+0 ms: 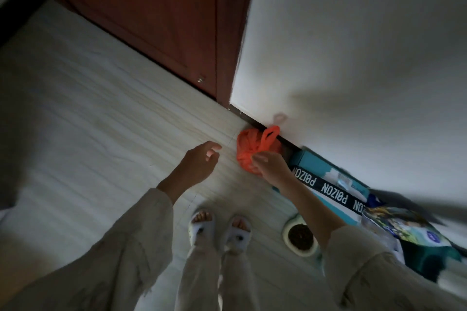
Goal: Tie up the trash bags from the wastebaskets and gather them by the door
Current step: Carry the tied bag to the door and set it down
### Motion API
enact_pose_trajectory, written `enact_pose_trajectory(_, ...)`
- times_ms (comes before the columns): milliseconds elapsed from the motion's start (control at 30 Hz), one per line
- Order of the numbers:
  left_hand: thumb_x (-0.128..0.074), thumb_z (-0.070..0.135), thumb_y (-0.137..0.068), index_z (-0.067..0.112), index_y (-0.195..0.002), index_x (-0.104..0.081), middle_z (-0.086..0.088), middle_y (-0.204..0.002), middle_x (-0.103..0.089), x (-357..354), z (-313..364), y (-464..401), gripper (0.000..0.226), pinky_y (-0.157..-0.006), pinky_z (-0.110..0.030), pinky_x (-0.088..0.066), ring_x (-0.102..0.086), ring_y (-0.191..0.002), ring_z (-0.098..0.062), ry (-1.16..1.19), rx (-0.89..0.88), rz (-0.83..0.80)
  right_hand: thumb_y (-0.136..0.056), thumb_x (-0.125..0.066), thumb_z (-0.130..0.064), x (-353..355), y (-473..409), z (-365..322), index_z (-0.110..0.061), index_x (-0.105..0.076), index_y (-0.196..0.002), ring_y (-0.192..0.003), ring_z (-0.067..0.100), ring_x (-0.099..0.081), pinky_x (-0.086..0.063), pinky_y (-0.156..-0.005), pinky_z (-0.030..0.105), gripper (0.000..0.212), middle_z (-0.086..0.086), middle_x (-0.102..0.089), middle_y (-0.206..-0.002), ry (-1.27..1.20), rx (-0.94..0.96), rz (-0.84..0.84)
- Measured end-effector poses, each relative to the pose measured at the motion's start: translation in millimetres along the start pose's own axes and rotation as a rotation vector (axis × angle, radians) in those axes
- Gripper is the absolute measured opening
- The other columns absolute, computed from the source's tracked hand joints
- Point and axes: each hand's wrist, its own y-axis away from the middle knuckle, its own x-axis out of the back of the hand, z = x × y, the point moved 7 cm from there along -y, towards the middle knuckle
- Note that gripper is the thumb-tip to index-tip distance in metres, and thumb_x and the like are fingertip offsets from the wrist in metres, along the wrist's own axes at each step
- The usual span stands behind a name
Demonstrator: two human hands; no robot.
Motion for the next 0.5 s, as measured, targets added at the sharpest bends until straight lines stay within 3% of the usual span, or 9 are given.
enact_pose_trajectory(67,-0.043,0.018,-0.094,0.013,-0.121,-0.053,-0.01,-0.123,-0.059,37.8,11.2,56.8,0.029,-0.083,-0.021,-0.037,-0.053,-0.102,-0.017,0.046,0.019,0.068,-0.093,-0.047,-0.021,-12.5,57.4,-38.6,-0.004,-0.062,-0.112,-0.104,0.027,-0.062,-0.048,-0.093,0.032,0.029,0.013,-0.067,-0.11,0.066,0.088,-0.072)
enact_pose_trajectory(200,-0.044,0.019,-0.094,0.014,-0.119,-0.055,-0.008,-0.122,-0.061,108.4,12.7,163.3,0.028,-0.083,-0.02,-0.037,-0.056,-0.108,-0.02,0.121,0.079,0.252,-0.092,-0.045,-0.017,-43.8,148.7,-114.5,-0.016,-0.064,-0.08,-0.079,0.015,-0.061,-0.046,-0.072,0.023,0.023,-0.001,-0.068,-0.085,0.22,0.315,-0.157)
enact_pose_trajectory(300,-0.043,0.018,-0.094,0.015,-0.119,-0.055,-0.008,-0.121,-0.063,151.7,-3.0,235.2,0.029,-0.084,-0.019,-0.037,-0.058,-0.11,-0.022,0.167,0.145,0.436,-0.091,-0.048,-0.024,-74.6,204.7,-158.6,-0.012,-0.066,-0.102,-0.093,0.022,-0.065,-0.05,-0.084,0.034,0.024,0.006,-0.073,-0.097,0.263,0.42,-0.248)
enact_pose_trajectory(400,-0.043,0.017,-0.094,0.014,-0.12,-0.056,-0.009,-0.12,-0.063,182.2,-17.5,297.3,0.029,-0.084,-0.02,-0.039,-0.059,-0.108,-0.025,0.201,0.185,0.608,-0.092,-0.047,-0.025,-108.8,251.4,-198.5,-0.014,-0.064,-0.103,-0.091,0.02,-0.065,-0.047,-0.074,0.03,0.023,0.002,-0.071,-0.093,0.362,0.542,-0.351)
enact_pose_trajectory(500,-0.044,0.017,-0.093,0.014,-0.118,-0.057,-0.01,-0.117,-0.065,203.4,-38.7,367.3,0.028,-0.083,-0.022,-0.041,-0.061,-0.105,-0.026,0.256,0.237,0.761,-0.092,-0.047,-0.026,-154.2,304.8,-232.4,-0.015,-0.064,-0.101,-0.089,0.018,-0.065,-0.044,-0.074,0.027,0.021,0.0,-0.069,-0.089,0.471,0.67,-0.452)
